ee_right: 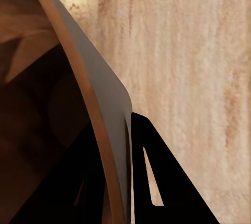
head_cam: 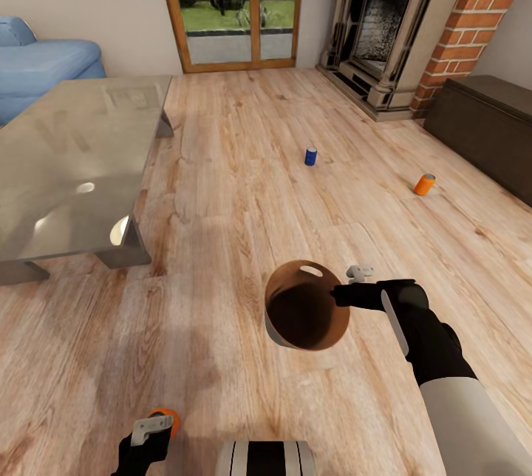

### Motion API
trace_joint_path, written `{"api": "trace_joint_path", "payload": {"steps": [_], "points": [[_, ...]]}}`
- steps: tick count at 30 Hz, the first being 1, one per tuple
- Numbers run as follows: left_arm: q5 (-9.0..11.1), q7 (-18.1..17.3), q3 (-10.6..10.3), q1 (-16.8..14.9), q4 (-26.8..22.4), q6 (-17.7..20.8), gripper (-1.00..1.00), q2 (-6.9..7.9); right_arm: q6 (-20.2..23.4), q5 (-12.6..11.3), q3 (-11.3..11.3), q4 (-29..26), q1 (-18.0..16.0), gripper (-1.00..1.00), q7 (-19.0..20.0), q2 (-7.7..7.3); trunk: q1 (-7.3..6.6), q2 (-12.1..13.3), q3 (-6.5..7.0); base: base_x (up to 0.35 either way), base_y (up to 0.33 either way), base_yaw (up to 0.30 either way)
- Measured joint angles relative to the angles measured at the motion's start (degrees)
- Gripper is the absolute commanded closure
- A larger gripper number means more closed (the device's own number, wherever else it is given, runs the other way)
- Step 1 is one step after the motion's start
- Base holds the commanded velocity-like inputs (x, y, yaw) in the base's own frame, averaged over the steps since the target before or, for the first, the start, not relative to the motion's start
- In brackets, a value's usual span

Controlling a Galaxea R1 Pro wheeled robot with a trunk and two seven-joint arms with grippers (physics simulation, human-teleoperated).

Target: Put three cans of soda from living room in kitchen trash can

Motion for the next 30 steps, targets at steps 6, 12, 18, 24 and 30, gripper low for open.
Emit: {"api": "trace_joint_path", "payload": {"steps": [6,12,18,24,30], "points": [[0.05,-0.07,0.03,0.01,0.04,0.09,1.0,0.01,0.03,-0.18,0.0,-0.02,0.01,1.0,0.0,0.0,-0.13,0.06,1.1,0.0,0.0,0.0],[0.11,-0.07,0.01,0.0,0.04,0.1,1.0,0.0,0.0,-0.11,-0.01,-0.02,0.06,1.0,-0.07,0.0,-0.29,0.14,2.43,0.0,0.0,0.0],[0.1,-0.05,0.02,0.0,0.04,0.1,1.0,0.01,0.0,-0.1,0.0,-0.02,0.13,1.0,-0.06,0.0,-0.44,0.22,3.76,0.0,0.0,0.0],[0.1,-0.05,0.02,-0.01,0.04,0.1,1.0,0.01,0.02,-0.17,0.0,-0.02,0.16,1.0,-0.04,0.0,-0.59,0.31,5.09,0.0,0.0,0.0],[0.1,-0.05,0.02,-0.01,0.04,0.1,1.0,0.01,0.04,-0.12,0.0,-0.02,0.17,1.0,-0.09,0.0,-1.52,1.92,6.25,0.0,0.0,0.0]]}}
